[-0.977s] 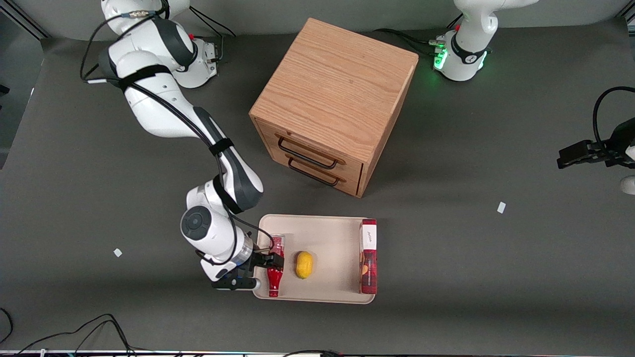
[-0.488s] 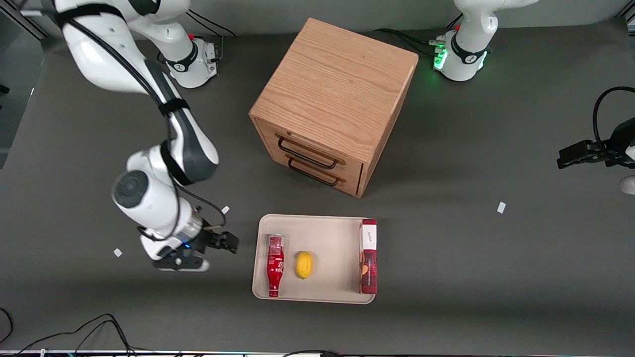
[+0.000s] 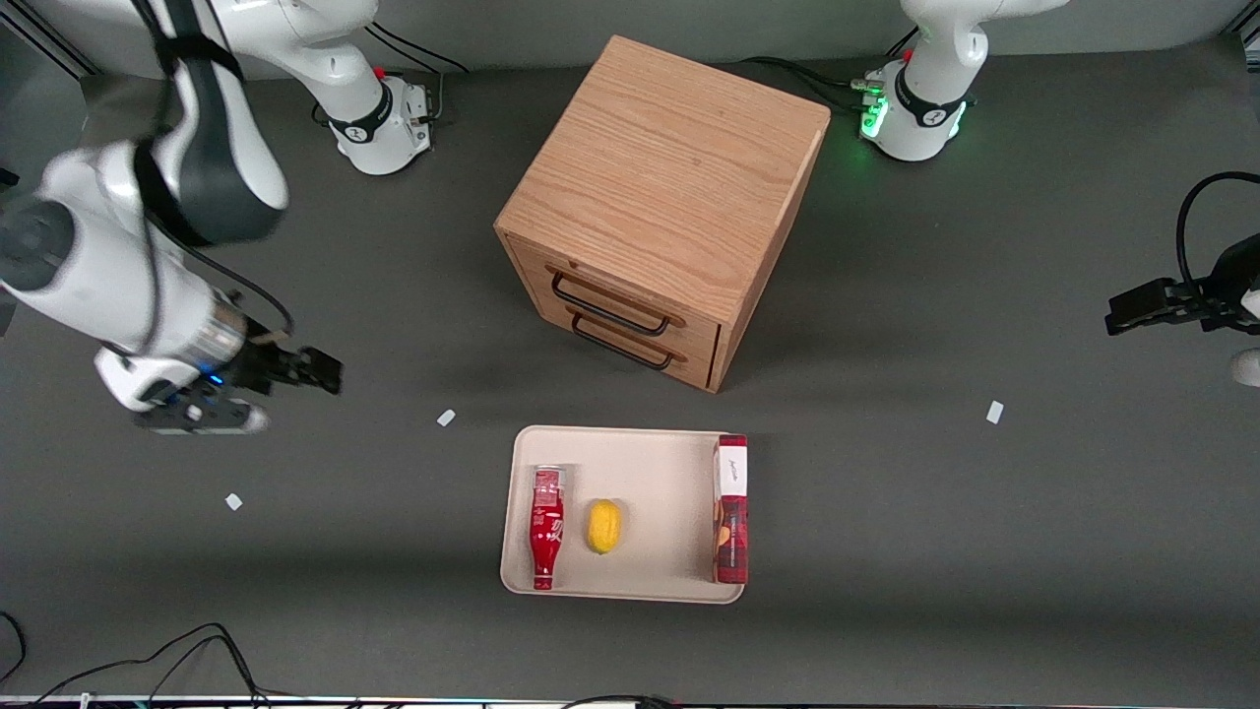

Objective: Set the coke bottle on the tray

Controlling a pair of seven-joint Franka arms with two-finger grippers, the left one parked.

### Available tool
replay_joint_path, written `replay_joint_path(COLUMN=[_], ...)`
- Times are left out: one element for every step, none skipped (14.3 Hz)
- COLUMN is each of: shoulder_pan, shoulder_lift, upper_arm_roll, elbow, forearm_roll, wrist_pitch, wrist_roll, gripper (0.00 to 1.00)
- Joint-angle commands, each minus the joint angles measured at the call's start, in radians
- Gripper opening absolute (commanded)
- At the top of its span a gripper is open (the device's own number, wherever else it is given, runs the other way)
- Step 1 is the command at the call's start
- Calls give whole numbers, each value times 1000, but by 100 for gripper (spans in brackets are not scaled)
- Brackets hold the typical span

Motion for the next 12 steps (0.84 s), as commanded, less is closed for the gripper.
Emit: replay_joint_path(shoulder_pan=[-11, -18, -22, -22, -23, -23, -22, -22, -22, -19, -19, -15], shoulder_lift=[-148, -175, -201, -212, -213, -210, -207, -200, -196, -195, -190, -190], upper_arm_roll=[-19, -30, -33, -33, -36, -48, -56, -57, -57, -57, -57, -56], elbow=[-91, -88, -88, -80, -57, -37, -19, -8, 1, 4, 9, 10], forearm_roll=[-4, -8, -28, -51, -51, -51, -47, -43, -43, -43, -43, -43], wrist_pitch=[-76, -114, -147, -173, -200, -216, -216, -216, -216, -216, -216, -216], wrist_roll=[-37, -37, -35, -25, -19, -9, -2, 9, 24, 26, 37, 40], gripper=[100, 100, 100, 100, 100, 100, 100, 100, 100, 100, 100, 100])
